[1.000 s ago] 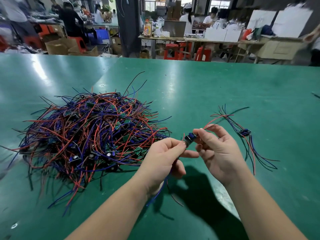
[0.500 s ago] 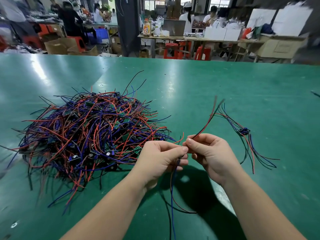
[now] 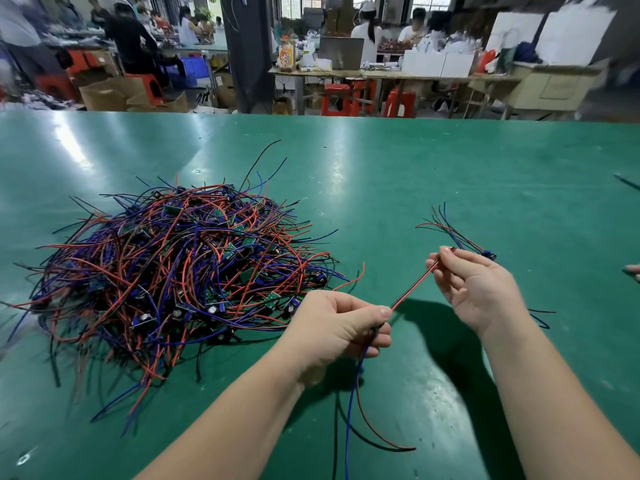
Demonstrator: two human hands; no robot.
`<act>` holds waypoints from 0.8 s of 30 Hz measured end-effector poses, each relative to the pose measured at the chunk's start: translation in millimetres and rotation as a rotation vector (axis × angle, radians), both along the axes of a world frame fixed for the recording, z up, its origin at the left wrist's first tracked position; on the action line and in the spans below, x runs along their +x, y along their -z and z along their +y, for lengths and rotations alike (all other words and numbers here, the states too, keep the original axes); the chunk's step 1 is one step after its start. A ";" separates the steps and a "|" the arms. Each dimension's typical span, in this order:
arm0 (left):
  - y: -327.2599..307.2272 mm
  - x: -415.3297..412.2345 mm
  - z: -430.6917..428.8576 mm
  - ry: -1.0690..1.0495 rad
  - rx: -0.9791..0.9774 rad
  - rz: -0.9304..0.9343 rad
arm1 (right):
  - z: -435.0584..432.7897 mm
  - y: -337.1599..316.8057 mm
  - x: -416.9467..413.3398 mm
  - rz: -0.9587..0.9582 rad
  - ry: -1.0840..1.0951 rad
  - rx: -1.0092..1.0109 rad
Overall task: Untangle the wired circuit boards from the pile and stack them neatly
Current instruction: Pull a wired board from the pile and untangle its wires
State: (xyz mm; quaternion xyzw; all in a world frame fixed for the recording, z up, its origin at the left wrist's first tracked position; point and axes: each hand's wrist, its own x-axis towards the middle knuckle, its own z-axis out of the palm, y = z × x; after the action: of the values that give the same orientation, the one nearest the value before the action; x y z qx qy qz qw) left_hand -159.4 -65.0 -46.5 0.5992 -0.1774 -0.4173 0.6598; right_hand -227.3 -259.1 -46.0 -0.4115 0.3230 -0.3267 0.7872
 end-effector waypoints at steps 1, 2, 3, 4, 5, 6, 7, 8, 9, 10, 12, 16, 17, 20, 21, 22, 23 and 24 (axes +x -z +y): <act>0.2 0.2 -0.2 0.000 0.000 -0.001 | -0.6 0.9 0.2 -0.011 0.012 -0.005; 0.3 0.5 -0.1 0.001 -0.001 -0.001 | -1.0 1.8 0.7 -0.019 0.020 -0.012; 0.5 1.0 0.5 0.001 -0.001 -0.001 | -1.1 2.4 0.8 -0.025 0.026 -0.019; 0.8 1.6 1.2 0.001 0.000 -0.002 | -0.8 2.5 1.2 -0.029 0.030 -0.027; 1.0 2.3 2.2 0.000 0.003 -0.002 | -0.4 2.4 1.5 -0.034 0.035 -0.033; 1.0 3.2 2.8 -0.001 0.006 -0.001 | 0.0 2.1 1.9 -0.039 0.040 -0.038; 0.9 3.9 3.4 -0.001 0.007 -0.001 | 0.4 1.8 2.2 -0.043 0.048 -0.041; 0.7 4.4 3.6 -0.001 0.005 -0.002 | 0.9 1.4 2.4 -0.043 0.056 -0.043; 0.6 4.8 3.6 -0.001 0.002 -0.002 | 1.4 1.0 2.9 -0.041 0.066 -0.042; 0.4 5.1 3.5 -0.001 0.000 0.000 | 1.7 0.7 3.1 -0.038 0.073 -0.037; 0.4 5.7 3.7 0.003 -0.001 -0.001 | 2.7 0.4 3.0 -0.039 0.079 -0.027; -0.3 7.6 5.3 0.012 -0.002 -0.009 | 4.4 -1.3 3.2 -0.060 0.065 -0.031; -0.6 8.3 5.9 0.014 -0.002 -0.010 | 4.8 -1.5 3.4 -0.056 0.058 -0.042; -1.1 9.3 7.5 0.027 0.000 -0.015 | 4.5 -1.9 3.0 -0.025 0.025 -0.076; -1.0 9.3 8.0 0.034 -0.001 -0.015 | 3.7 -2.2 2.3 -0.008 0.013 -0.081; -0.8 9.1 8.2 0.042 -0.004 -0.013 | 2.3 -2.8 1.1 0.010 0.003 -0.083; -0.5 8.8 8.4 0.049 -0.008 -0.010 | 1.3 -3.7 -0.2 0.025 -0.006 -0.081; -0.1 8.3 8.3 0.054 -0.010 -0.009 | 0.5 -3.9 -1.3 0.032 -0.011 -0.076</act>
State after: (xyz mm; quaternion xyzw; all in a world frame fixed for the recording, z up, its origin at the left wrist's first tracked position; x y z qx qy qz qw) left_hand -151.0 -56.7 -46.3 0.5928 -0.1984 -0.4313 0.6506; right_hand -228.6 -258.6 -42.0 -0.4480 0.3208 -0.3277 0.7675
